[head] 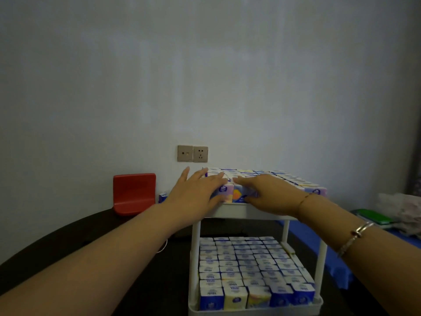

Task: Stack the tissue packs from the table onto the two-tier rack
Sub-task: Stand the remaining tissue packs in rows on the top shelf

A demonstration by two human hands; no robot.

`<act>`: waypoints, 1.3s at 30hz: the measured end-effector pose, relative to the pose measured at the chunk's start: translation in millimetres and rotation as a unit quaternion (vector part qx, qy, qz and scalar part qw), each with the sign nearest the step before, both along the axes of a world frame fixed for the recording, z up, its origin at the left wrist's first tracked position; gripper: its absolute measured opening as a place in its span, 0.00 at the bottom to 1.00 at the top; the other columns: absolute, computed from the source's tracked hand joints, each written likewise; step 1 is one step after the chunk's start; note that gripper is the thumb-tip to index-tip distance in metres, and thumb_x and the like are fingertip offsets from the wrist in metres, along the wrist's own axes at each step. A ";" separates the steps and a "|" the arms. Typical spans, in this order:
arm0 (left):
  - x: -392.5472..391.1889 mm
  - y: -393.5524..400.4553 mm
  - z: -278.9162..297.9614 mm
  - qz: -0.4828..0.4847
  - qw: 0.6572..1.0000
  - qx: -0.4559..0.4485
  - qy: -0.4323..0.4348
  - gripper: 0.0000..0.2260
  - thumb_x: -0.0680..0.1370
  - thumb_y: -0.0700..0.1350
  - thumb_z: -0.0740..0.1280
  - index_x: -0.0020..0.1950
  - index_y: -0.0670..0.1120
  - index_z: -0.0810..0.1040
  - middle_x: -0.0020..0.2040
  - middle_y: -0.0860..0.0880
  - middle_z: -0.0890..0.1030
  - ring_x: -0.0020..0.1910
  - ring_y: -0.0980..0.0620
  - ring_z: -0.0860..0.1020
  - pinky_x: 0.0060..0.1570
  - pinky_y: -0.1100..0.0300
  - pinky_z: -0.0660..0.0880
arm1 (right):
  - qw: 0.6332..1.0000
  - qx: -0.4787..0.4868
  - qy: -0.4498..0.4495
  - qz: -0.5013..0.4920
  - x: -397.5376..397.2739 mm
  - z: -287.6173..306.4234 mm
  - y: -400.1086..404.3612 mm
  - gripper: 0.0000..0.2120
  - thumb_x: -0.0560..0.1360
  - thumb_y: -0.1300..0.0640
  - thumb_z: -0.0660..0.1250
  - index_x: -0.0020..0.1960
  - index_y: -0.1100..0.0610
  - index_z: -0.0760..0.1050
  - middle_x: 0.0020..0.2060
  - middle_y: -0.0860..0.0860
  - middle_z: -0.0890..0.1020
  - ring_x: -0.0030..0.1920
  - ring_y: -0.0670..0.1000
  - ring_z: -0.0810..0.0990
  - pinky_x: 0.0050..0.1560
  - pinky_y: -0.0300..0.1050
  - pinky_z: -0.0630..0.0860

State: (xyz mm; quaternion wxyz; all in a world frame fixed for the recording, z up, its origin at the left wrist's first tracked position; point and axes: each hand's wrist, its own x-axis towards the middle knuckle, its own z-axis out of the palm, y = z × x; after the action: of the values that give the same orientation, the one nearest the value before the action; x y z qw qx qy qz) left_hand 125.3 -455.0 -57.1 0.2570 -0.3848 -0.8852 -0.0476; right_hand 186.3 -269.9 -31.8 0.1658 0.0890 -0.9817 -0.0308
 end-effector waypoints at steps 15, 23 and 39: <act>-15.3 -91.1 -6.7 0.018 0.978 0.194 -0.078 0.21 0.81 0.55 0.55 0.75 0.57 0.59 0.76 0.53 0.61 0.76 0.50 0.56 0.75 0.43 0.48 | 0.984 -0.124 0.094 0.085 -3.2 2.1 -109.1 0.27 0.76 0.61 0.60 0.74 0.54 0.60 0.72 0.53 0.66 0.72 0.54 0.63 0.72 0.46 0.57; -63.1 -203.8 -71.0 0.123 0.947 0.256 -0.150 0.18 0.80 0.49 0.61 0.71 0.53 0.66 0.68 0.51 0.71 0.65 0.51 0.71 0.66 0.47 0.68 | 0.984 -0.158 0.006 0.082 -91.7 -52.4 -208.8 0.24 0.75 0.62 0.59 0.71 0.58 0.65 0.65 0.58 0.74 0.64 0.56 0.72 0.66 0.48 0.66; -270.0 -184.8 -222.7 0.144 0.928 0.219 -0.266 0.26 0.75 0.56 0.67 0.71 0.56 0.65 0.70 0.54 0.69 0.72 0.50 0.63 0.71 0.46 0.60 | 0.956 -0.245 -0.088 -0.138 -339.0 -224.7 -189.9 0.23 0.76 0.59 0.63 0.70 0.54 0.65 0.68 0.57 0.68 0.67 0.57 0.68 0.66 0.55 0.70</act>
State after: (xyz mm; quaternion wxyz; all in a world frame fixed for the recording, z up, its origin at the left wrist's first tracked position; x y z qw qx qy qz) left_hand -144.6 -639.8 -279.7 0.0944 -0.1602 -0.9346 -0.3033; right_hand -152.7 -459.9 -256.4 0.0893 -0.0884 -0.9724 0.1963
